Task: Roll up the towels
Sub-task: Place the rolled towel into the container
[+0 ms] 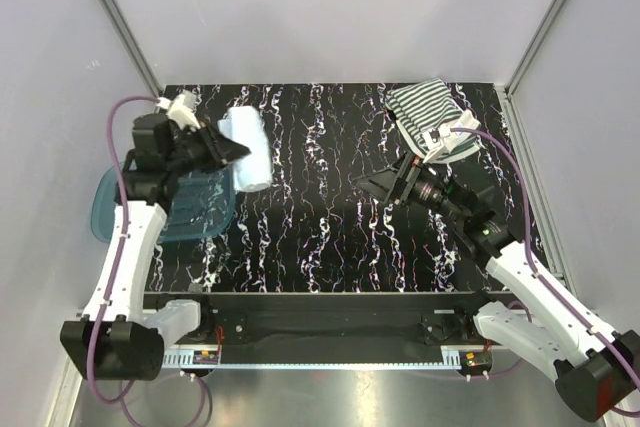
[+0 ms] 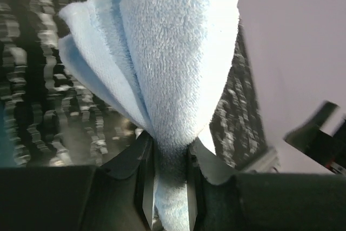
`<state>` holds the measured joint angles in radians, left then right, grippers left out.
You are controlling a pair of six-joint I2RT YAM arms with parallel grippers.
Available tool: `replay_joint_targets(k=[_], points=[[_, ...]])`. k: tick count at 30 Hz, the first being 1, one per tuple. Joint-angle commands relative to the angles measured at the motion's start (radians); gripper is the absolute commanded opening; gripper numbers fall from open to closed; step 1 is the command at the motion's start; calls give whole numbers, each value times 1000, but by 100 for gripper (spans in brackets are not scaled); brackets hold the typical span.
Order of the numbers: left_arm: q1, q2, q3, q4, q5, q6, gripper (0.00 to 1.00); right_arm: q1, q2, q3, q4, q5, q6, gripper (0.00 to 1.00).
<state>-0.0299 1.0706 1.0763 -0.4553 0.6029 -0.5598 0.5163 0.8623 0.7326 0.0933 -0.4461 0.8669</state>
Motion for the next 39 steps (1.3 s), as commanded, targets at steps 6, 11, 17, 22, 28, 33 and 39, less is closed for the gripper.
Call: replay_joint_targets(k=[6, 11, 17, 22, 28, 33, 39], points=[[209, 106, 45, -192, -129, 262, 0, 5, -13, 1, -55, -6, -42, 100], [283, 134, -41, -120, -120, 336, 0, 4, 18, 24, -66, -80, -46, 100], [343, 210, -10, -158, -249, 404, 0, 4, 11, 24, -87, -109, -71, 100], [354, 249, -42, -91, -239, 475, 0, 4, 12, 13, -89, -129, -69, 100], [357, 370, -52, -39, -80, 472, 0, 4, 23, -1, -73, -137, -68, 100], [357, 497, -67, -32, -16, 472, 2, 4, 34, -2, -53, -137, -66, 100], [357, 555, -75, -43, -46, 482, 7, 4, 23, -16, -33, -132, -55, 100]])
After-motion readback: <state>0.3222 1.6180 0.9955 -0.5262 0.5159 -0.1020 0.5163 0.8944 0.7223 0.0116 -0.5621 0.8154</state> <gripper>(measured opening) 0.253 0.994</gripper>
